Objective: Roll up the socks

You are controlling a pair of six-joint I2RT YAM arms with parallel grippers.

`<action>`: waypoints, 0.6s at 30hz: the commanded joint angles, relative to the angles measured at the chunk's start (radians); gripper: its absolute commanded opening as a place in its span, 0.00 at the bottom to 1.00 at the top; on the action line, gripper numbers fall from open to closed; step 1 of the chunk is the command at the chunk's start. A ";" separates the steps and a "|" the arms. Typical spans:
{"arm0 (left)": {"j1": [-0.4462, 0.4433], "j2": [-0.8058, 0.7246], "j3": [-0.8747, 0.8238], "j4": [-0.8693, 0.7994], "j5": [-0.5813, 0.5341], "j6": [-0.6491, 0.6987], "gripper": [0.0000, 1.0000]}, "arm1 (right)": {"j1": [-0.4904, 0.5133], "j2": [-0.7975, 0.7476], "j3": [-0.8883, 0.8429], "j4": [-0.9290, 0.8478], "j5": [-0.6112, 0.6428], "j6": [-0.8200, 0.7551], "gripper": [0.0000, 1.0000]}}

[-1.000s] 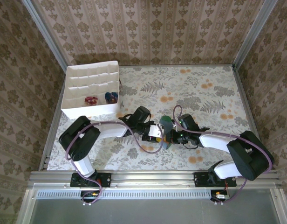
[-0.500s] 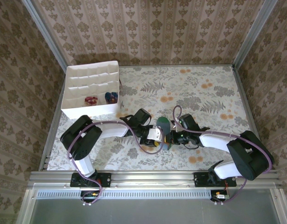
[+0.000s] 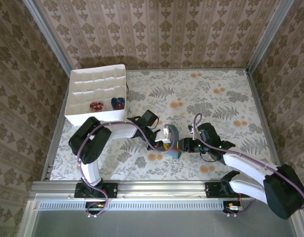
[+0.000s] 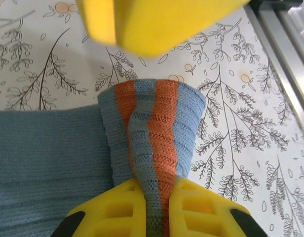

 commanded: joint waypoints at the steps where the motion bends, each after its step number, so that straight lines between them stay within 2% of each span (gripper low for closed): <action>1: 0.021 0.046 0.007 -0.055 0.078 -0.065 0.00 | 0.003 -0.033 -0.022 0.026 0.023 -0.040 0.41; 4: 0.024 0.067 0.004 -0.035 0.095 -0.081 0.00 | 0.018 -0.009 -0.016 0.074 0.005 -0.098 0.45; 9: 0.025 0.090 0.011 -0.033 0.107 -0.095 0.00 | 0.035 0.122 0.030 0.145 -0.047 -0.192 0.48; 14: 0.028 0.102 0.010 -0.030 0.108 -0.103 0.00 | 0.051 0.261 0.056 0.220 -0.120 -0.206 0.49; 18: 0.033 0.098 0.007 -0.016 0.096 -0.129 0.00 | 0.072 0.312 0.072 0.191 -0.138 -0.208 0.49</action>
